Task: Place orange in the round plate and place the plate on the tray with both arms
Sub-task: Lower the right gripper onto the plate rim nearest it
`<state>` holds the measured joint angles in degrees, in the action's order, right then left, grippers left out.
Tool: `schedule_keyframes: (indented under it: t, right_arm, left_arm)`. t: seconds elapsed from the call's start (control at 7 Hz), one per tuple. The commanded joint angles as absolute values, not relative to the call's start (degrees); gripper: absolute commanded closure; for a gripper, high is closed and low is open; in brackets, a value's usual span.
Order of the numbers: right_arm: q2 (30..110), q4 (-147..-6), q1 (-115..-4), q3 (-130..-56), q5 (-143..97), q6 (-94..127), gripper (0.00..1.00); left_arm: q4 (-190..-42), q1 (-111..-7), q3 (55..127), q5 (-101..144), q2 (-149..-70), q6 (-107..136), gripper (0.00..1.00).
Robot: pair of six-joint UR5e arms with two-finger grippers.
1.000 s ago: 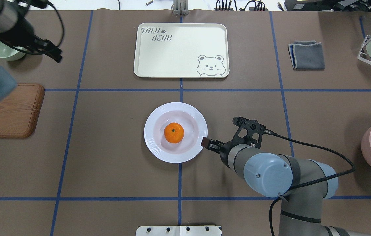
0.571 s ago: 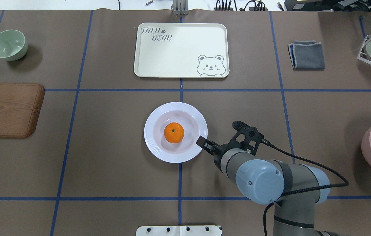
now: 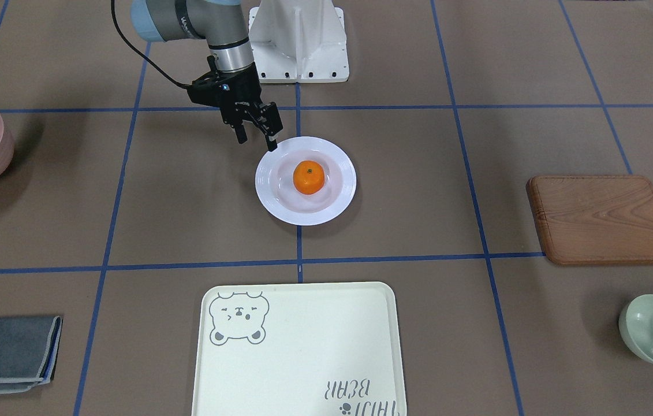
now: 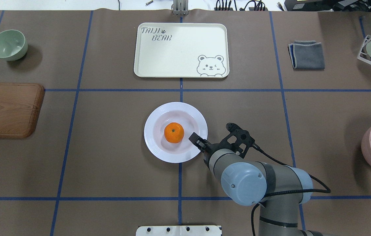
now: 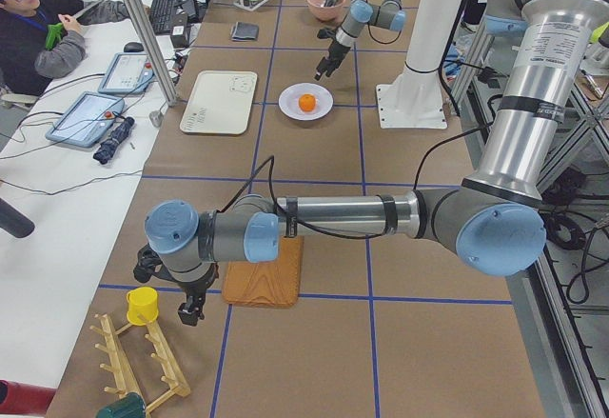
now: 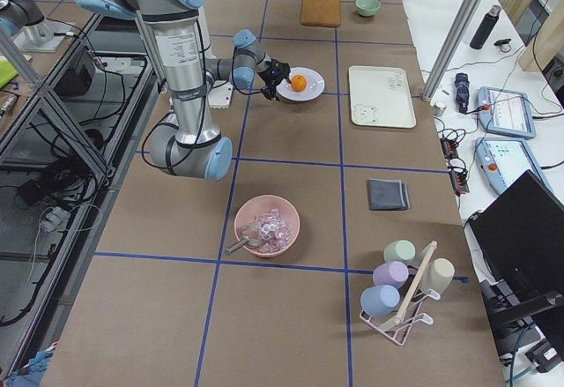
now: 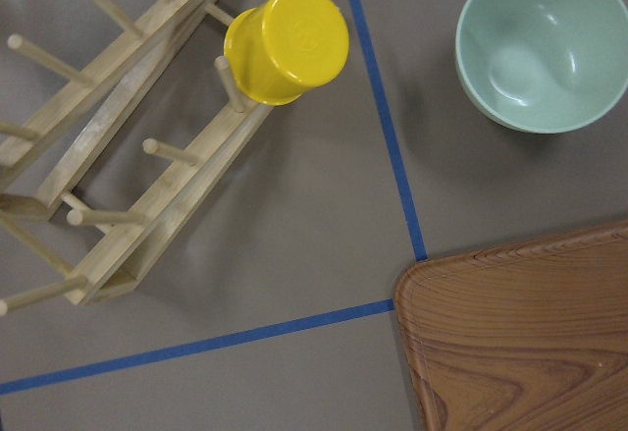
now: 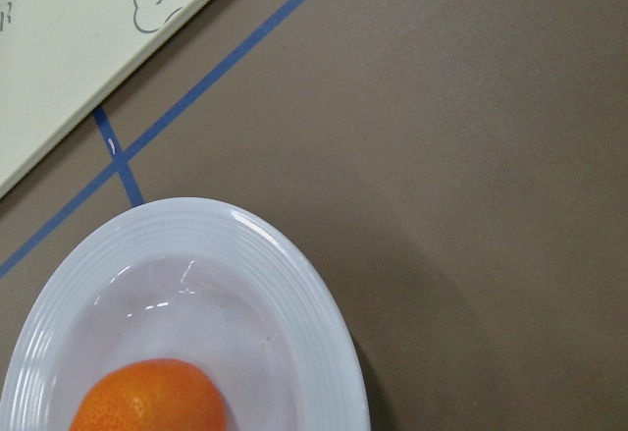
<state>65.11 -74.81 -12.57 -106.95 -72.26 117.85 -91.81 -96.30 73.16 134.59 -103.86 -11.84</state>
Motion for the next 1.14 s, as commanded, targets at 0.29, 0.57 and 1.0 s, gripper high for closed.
schedule_keyframes:
  t: [0.29,0.57,1.0]
  right_arm:
    - [62.3,-74.5,-11.3,-101.8,-70.8,119.4,0.33]
    - [62.1,-74.6,-11.1,-101.1,-70.8,119.3,0.35]
    - [60.9,-74.6,-11.1,-99.8,-70.7,119.2,0.36]
  left_arm:
    - [-92.6,-96.3,73.0,136.1,-102.0,-10.5,0.02]
    - [-92.6,-96.4,73.0,136.1,-102.0,-10.4,0.02]
    - [-92.6,-96.3,72.9,136.1,-102.0,-10.3,0.02]
